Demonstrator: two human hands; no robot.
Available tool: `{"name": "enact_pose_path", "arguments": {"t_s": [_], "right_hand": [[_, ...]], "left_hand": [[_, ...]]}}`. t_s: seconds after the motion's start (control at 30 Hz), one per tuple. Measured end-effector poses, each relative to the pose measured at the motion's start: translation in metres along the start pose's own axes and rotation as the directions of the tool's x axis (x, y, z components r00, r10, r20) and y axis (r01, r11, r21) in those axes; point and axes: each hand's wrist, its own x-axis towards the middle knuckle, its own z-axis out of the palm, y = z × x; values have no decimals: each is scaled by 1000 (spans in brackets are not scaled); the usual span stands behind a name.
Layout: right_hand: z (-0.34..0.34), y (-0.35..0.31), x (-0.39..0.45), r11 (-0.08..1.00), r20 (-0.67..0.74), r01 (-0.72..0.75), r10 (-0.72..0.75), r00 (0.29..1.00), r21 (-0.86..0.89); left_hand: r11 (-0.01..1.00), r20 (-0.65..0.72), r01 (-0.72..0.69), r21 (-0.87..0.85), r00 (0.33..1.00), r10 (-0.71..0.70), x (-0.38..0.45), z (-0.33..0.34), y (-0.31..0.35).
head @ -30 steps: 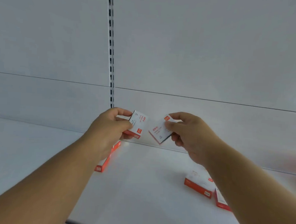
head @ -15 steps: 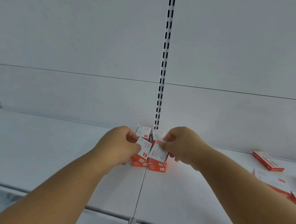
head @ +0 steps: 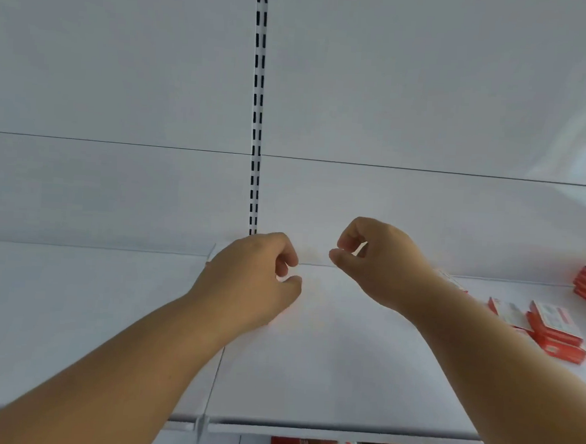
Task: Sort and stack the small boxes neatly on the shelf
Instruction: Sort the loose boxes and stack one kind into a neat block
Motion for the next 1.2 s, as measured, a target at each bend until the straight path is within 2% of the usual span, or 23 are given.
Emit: {"name": "enact_pose_path", "arguments": {"t_s": [0.3, 0.47, 0.57, 0.67, 0.77, 0.83, 0.9, 0.97, 1.07, 1.13, 1.2], "right_hand": [[-90, 110, -41, 982, -4, -129, 130, 992, -135], [-142, 166, -34, 962, 106, -100, 131, 986, -255], [-161, 193, -17, 943, 236, -100, 180, 955, -317], [-160, 206, -3, 918, 423, -36, 216, 880, -394], [-153, 214, 7, 912, 551, 39, 211, 807, -408], [-147, 218, 12, 894, 623, 109, 212, 753, -435], [-142, 222, 15, 876, 648, 164, 198, 735, -454], [-138, 225, 17, 876, 619, 189, 147, 772, -443], [-132, 231, 21, 889, 538, 183, 81, 839, -419], [-133, 235, 21, 903, 568, 159, 107, 816, -399], [-138, 239, 19, 913, 632, 138, 151, 760, -384]], "left_hand": [[988, 190, -139, -71, 970, 151, 37, 78, 120], [990, 207, -132, -57, 968, 141, 66, 122, 168], [997, 270, -70, 20, 961, 62, 96, 150, 183], [980, 373, -53, 191, 927, -22, 124, 175, 192], [960, 426, -10, 279, 897, -114, 135, 193, 196], [959, 437, 20, 284, 887, -148, 136, 200, 194], [959, 430, 28, 282, 890, -152, 136, 205, 192], [960, 401, 30, 279, 904, -145, 135, 206, 189], [987, 343, 36, 156, 935, -88, 128, 206, 184], [998, 300, 5, 70, 954, -26, 123, 204, 180], [999, 273, -33, 40, 962, 21, 119, 202, 177]]}}
